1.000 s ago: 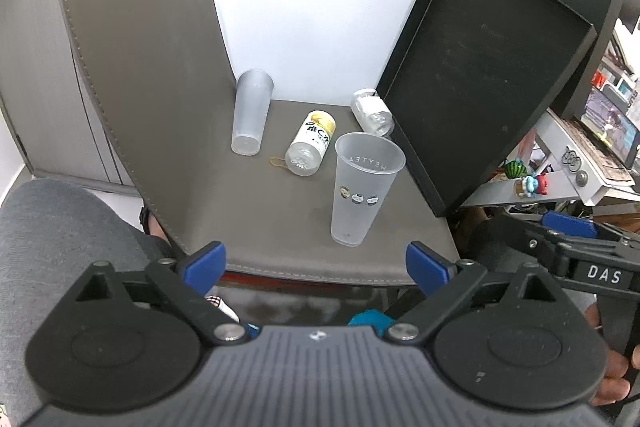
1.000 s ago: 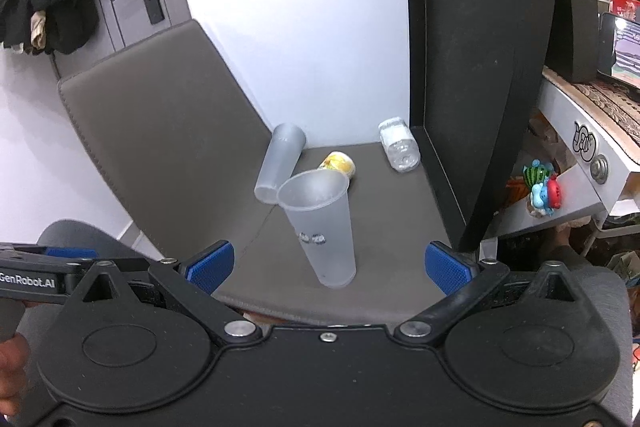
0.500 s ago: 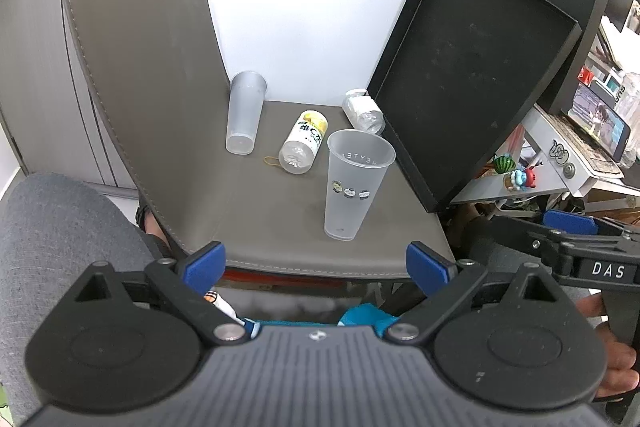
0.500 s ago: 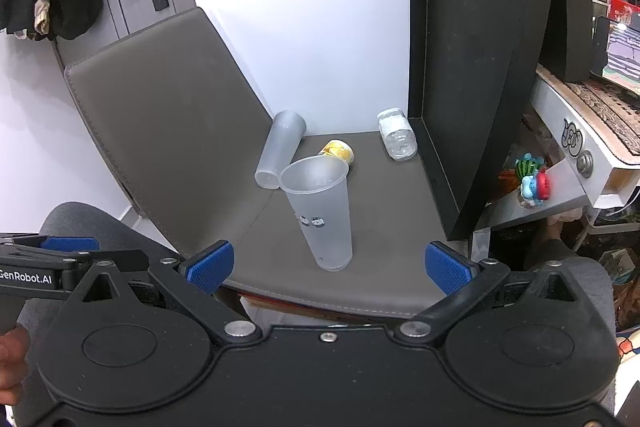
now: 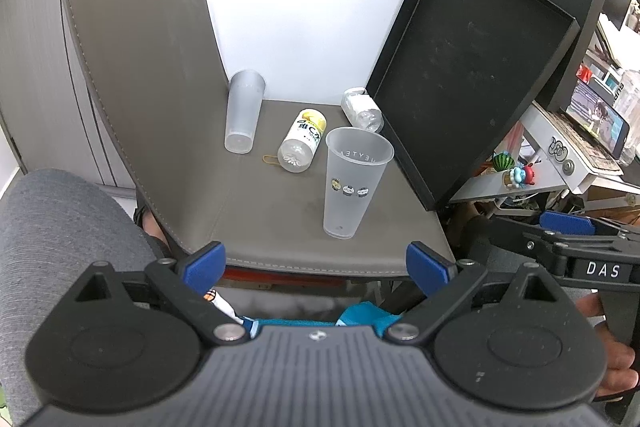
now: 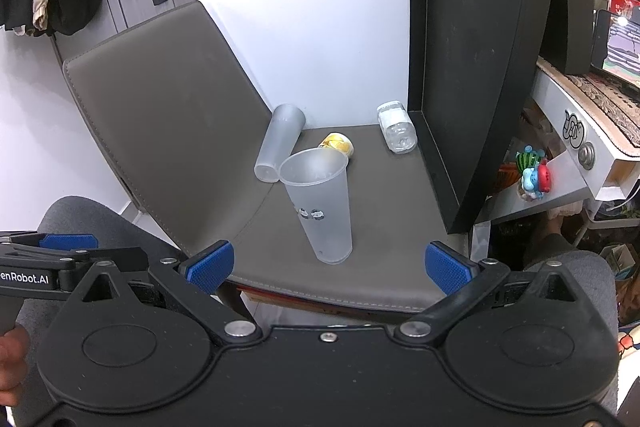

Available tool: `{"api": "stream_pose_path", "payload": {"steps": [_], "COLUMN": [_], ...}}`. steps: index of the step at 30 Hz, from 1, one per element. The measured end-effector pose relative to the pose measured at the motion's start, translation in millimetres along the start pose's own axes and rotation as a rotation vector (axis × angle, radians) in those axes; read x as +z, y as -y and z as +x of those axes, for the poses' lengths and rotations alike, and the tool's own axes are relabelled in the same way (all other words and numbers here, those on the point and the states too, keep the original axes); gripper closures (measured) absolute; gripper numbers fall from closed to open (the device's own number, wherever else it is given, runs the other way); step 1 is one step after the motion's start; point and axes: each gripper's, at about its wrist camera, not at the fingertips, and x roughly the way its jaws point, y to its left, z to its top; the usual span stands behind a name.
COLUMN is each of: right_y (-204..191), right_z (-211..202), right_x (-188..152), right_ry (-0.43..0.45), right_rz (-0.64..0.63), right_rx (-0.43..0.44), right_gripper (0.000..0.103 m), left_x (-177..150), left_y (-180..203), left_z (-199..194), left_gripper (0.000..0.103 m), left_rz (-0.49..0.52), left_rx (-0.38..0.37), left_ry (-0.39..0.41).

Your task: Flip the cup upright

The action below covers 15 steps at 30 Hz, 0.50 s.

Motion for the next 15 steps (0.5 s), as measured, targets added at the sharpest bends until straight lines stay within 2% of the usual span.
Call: {"api": "stream_pose_path", "payload": {"steps": [15], "right_y": [-2.1], "right_z": [3.8], "right_x": [-2.8], "right_ry": [-0.012], "right_rz": [-0.001], "right_rx": [-0.004], "right_gripper": [0.000], "left_x": [-1.0], "left_y": [-0.2], "left_z": [2.4], "left_gripper": [0.007], "left_rz": [-0.003], "left_rx": [0.001], "left_ry": [-0.005]}}
